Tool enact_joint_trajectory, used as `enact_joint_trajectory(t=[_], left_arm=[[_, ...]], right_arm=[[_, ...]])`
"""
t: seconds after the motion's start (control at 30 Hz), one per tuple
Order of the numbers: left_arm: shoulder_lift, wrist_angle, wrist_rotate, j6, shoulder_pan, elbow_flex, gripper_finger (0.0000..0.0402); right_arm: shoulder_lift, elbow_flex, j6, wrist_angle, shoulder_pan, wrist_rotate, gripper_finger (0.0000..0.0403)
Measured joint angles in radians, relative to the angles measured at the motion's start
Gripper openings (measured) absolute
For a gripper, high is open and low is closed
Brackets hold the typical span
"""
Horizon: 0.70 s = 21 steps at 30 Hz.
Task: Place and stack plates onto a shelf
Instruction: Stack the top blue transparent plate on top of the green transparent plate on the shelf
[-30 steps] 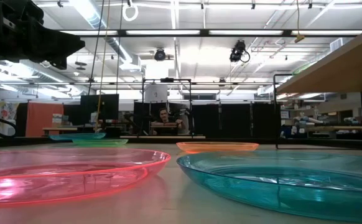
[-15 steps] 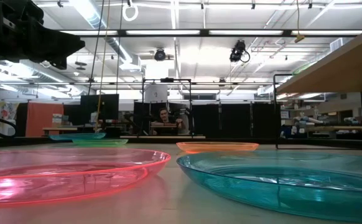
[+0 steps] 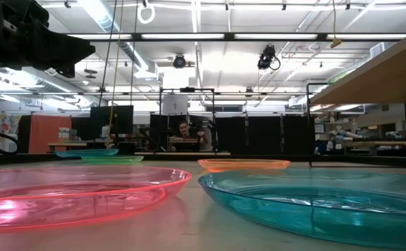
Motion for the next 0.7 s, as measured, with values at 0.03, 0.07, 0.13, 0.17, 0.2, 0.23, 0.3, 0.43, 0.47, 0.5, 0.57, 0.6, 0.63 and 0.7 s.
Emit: enact_joint_trajectory(t=[0.03, 0.07, 0.13, 0.17, 0.2, 0.23, 0.3, 0.43, 0.47, 0.5, 0.57, 0.6, 0.63, 0.7], left_arm=[[0.000, 0.000, 0.000, 0.000, 0.000, 0.000, 0.0105], [0.000, 0.000, 0.000, 0.000, 0.000, 0.000, 0.0105], [0.000, 0.000, 0.000, 0.000, 0.000, 0.000, 0.0105], [0.000, 0.000, 0.000, 0.000, 0.000, 0.000, 0.0105], [0.000, 0.000, 0.000, 0.000, 0.000, 0.000, 0.0105], [0.000, 0.001, 0.000, 0.000, 0.000, 0.000, 0.0105], [0.000, 0.001, 0.000, 0.000, 0.000, 0.000, 0.0105], [0.000, 0.002, 0.000, 0.000, 0.000, 0.000, 0.0105], [0.000, 0.005, 0.000, -0.001, 0.000, 0.000, 0.0105], [0.000, 0.011, 0.000, -0.001, 0.000, 0.000, 0.0105], [0.000, 0.035, -0.003, -0.021, 0.000, 0.000, 0.0105], [0.000, 0.049, -0.010, -0.035, 0.000, 0.000, 0.0105], [0.000, 0.053, -0.017, -0.052, 0.000, 0.002, 0.0105], [0.005, 0.028, -0.029, -0.067, 0.000, 0.011, 0.0105]], right_arm=[[0.000, 0.000, 0.000, 0.000, 0.000, 0.000, 0.0136], [0.000, 0.000, 0.000, 0.001, 0.000, -0.001, 0.0135], [0.000, 0.000, -0.001, 0.002, 0.000, -0.007, 0.0134], [0.000, 0.000, -0.001, 0.002, 0.000, -0.007, 0.0133], [0.000, 0.000, 0.001, 0.002, 0.000, -0.003, 0.0133], [0.000, 0.000, 0.001, 0.002, 0.000, 0.009, 0.0133], [0.000, 0.000, 0.000, 0.002, 0.000, 0.058, 0.0133], [-0.015, 0.000, -0.023, 0.002, -0.001, 0.151, 0.0133], [-0.022, 0.000, -0.023, 0.002, -0.002, 0.169, 0.0133], [-0.028, 0.000, -0.024, 0.002, -0.003, 0.187, 0.0134], [-0.043, 0.000, -0.025, 0.002, -0.004, 0.231, 0.0134], [-0.050, 0.000, -0.025, 0.002, -0.007, 0.260, 0.0134], [-0.057, 0.000, -0.025, 0.002, -0.010, 0.292, 0.0134], [-0.070, 0.000, -0.026, 0.002, -0.020, 0.371, 0.0133]])
